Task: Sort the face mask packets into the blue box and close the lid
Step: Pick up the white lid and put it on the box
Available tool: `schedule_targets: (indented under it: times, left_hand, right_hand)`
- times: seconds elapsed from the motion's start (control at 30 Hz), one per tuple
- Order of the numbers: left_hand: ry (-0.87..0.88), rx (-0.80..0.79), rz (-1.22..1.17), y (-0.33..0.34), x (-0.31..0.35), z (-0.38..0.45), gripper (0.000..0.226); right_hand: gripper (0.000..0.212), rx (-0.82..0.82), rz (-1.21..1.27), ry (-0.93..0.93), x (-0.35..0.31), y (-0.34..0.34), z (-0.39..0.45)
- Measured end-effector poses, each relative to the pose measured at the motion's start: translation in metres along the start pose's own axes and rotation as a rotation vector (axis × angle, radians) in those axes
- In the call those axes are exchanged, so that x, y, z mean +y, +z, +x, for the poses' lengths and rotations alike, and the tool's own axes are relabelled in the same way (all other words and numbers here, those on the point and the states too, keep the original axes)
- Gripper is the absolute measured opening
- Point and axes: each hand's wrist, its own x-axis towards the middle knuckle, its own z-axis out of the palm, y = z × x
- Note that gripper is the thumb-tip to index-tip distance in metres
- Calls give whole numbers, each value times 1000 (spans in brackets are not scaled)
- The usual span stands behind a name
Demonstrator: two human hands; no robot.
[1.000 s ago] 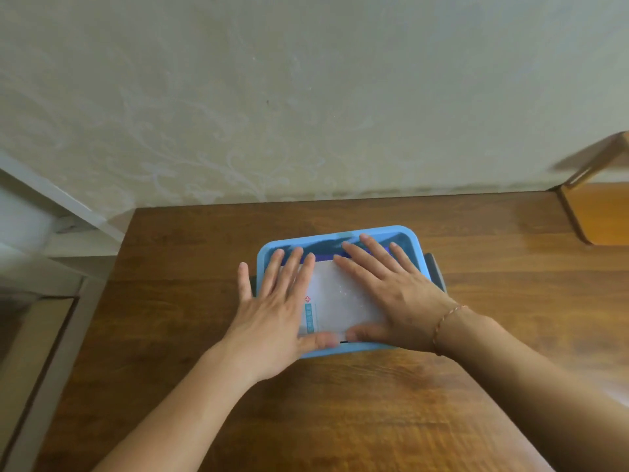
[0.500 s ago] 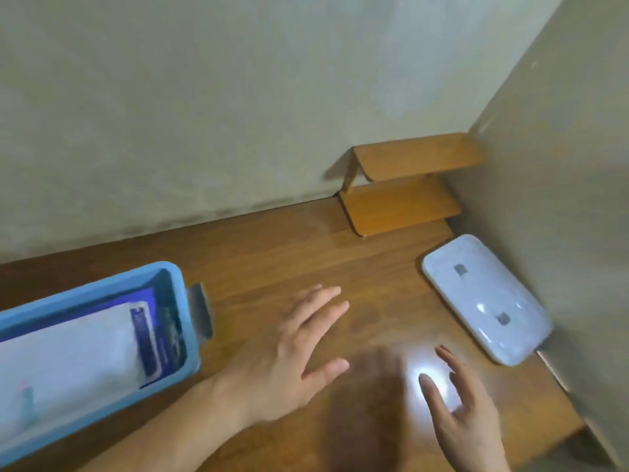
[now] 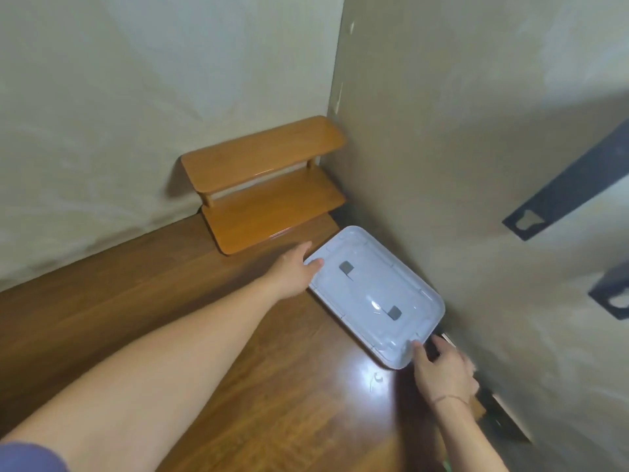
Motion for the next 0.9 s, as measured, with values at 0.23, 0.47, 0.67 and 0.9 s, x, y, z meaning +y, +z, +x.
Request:
schedule_targets:
  times: [0.23,0.47,0.67,0.9]
  left_hand:
    - [-70,71,-25,-3,-3,-3,33]
    - [-78,379,17,-77,-32,-115,56]
    - [0,584,-449,-163,-61,-266,35]
    - [10,870,-967,-254,-160,-444,75]
  right_hand:
    - [16,11,-4,-105,-2,4,-10]
    - [26,-34,255,-257,-46,-16,-69]
    - [18,-203,631,-374,-123,-47,-157]
    - [37,-497,929,-758,-225,-9,-318]
